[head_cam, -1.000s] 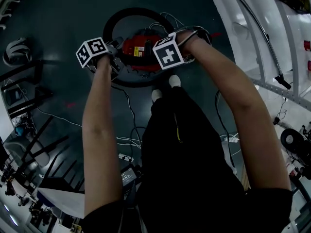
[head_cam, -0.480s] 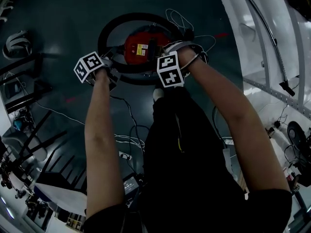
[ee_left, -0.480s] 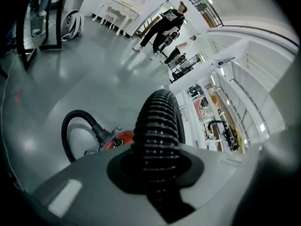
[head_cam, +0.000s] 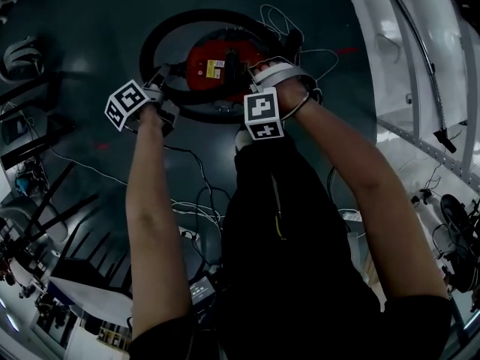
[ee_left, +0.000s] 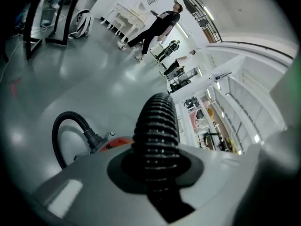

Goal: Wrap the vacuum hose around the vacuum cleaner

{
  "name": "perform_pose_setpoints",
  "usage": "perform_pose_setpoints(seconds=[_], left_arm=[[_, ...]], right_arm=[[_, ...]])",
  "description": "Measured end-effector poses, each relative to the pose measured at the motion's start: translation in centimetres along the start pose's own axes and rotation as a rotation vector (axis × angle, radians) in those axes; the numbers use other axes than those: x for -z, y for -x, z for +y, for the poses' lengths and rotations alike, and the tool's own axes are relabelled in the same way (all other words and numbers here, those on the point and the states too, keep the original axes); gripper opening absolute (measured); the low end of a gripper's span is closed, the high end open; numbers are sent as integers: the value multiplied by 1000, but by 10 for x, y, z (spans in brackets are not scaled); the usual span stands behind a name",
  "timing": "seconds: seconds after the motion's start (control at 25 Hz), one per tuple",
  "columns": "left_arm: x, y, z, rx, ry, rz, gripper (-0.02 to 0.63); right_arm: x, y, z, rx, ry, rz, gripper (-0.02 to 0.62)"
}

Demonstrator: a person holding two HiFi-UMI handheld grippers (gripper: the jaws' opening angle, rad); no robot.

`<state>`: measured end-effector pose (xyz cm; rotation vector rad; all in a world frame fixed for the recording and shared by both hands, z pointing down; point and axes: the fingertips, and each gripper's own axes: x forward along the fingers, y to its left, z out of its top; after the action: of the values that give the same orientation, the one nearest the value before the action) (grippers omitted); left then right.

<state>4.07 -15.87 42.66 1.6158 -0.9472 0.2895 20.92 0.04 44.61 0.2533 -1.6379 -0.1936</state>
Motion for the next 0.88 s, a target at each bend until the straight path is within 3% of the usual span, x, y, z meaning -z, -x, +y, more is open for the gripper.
perform_pose_setpoints(seconds=[0.44,0.88], left_arm=[[-69,23,-57,124,-9,-91,78],[-103,70,-75,232,24,-163,78]], right_arm=[[-9,39,-62,144,10,16,132],[-38,73,-84,221,19,-8,132]])
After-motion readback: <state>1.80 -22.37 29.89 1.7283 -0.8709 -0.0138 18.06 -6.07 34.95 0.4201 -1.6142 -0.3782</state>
